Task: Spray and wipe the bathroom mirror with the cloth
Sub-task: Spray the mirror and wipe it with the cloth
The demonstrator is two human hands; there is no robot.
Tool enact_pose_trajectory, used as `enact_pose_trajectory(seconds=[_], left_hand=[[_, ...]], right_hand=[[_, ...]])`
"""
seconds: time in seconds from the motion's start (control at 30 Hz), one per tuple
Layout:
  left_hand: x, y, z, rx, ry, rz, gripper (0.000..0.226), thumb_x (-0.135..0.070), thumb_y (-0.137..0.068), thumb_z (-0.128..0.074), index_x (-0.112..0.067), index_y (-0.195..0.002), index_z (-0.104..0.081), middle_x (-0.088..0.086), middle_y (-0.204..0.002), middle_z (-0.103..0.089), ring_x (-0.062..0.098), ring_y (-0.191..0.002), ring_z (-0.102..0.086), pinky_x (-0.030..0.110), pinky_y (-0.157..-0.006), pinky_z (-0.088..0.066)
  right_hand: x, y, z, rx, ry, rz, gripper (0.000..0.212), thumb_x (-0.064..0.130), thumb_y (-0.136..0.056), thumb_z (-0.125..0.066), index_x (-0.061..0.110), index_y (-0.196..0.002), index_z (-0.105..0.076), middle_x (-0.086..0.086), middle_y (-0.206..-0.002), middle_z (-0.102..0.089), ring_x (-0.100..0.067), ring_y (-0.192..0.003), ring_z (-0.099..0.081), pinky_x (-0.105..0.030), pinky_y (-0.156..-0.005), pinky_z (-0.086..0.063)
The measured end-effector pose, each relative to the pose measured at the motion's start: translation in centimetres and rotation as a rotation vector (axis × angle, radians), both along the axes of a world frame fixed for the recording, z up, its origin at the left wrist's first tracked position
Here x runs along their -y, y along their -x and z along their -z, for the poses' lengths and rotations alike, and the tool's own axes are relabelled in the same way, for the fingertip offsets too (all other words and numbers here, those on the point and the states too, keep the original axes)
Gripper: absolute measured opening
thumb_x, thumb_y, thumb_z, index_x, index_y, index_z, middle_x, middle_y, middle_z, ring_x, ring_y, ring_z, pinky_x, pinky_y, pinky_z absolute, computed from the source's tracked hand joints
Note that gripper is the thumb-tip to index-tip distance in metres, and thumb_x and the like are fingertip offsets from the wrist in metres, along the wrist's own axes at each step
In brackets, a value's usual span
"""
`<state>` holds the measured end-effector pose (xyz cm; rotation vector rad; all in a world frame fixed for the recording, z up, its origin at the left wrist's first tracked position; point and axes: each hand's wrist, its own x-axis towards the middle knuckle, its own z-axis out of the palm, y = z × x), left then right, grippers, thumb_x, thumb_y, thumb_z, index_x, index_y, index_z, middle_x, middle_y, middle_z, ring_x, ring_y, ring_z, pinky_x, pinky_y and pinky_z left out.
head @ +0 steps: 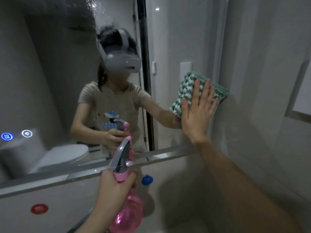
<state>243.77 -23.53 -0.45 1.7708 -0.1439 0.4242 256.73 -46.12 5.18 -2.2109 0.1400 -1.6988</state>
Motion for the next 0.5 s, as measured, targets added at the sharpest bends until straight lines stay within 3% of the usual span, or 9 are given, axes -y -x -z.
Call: enact_pose_trajectory(seconds=[0.1, 0.23, 0.33, 0.43, 0.5], left_hand=[[-1.0, 0.6, -1.1, 0.016, 0.007, -0.006, 0.015, 0.002, -0.076, -0.068, 0.002, -0.065, -0.059, 0.011, -0.048, -0.060, 0.005, -0.038, -0.054, 0.011, -0.039, -0.041], [-2.2, 1.3, -1.2, 0.013, 0.011, -0.029, 0.016, 0.002, -0.077, -0.068, 0.000, -0.065, -0.057, 0.011, -0.049, -0.060, 0.008, -0.041, -0.056, 0.015, -0.040, -0.044], [-3.5, 1.8, -1.5, 0.022, 0.021, -0.048, 0.016, 0.002, -0.076, -0.068, -0.002, -0.065, -0.057, 0.011, -0.049, -0.060, 0.008, -0.041, -0.057, 0.014, -0.040, -0.044], [-5.6, 2.5, -2.6, 0.064, -0.002, -0.083, 0.018, 0.000, -0.077, -0.068, -0.003, -0.062, -0.059, 0.007, -0.045, -0.063, 0.004, -0.040, -0.058, 0.009, -0.040, -0.043], [-7.4, 3.1, -3.6, 0.117, -0.007, -0.115, 0.019, 0.002, -0.077, -0.068, -0.004, -0.061, -0.059, -0.003, -0.046, -0.065, 0.002, -0.039, -0.057, 0.008, -0.040, -0.042]], right_hand=[[-0.4, 0.2, -0.3, -0.008, -0.015, 0.011, 0.064, 0.052, -0.098, -0.013, 0.015, -0.150, -0.019, -0.016, -0.157, -0.015, -0.031, -0.144, -0.011, -0.048, -0.116, -0.002], [-3.0, 0.7, -0.7, -0.029, -0.141, -0.005, 0.068, 0.054, -0.097, -0.006, 0.013, -0.150, -0.017, -0.018, -0.156, -0.014, -0.035, -0.144, -0.011, -0.055, -0.115, -0.007], [-7.4, 1.3, -0.8, -0.062, -0.046, -0.032, 0.067, 0.055, -0.096, -0.004, 0.017, -0.151, -0.007, -0.018, -0.157, -0.009, -0.032, -0.144, -0.005, -0.050, -0.116, -0.001], [-13.3, 1.6, -0.6, -0.081, 0.136, -0.090, 0.064, 0.058, -0.094, 0.000, 0.028, -0.147, 0.020, -0.006, -0.156, 0.024, -0.026, -0.143, 0.019, -0.048, -0.115, 0.009], [-17.5, 1.9, -0.4, -0.101, 0.263, -0.123, 0.064, 0.058, -0.094, -0.001, 0.029, -0.143, 0.028, -0.003, -0.149, 0.038, -0.026, -0.140, 0.028, -0.052, -0.114, 0.011]])
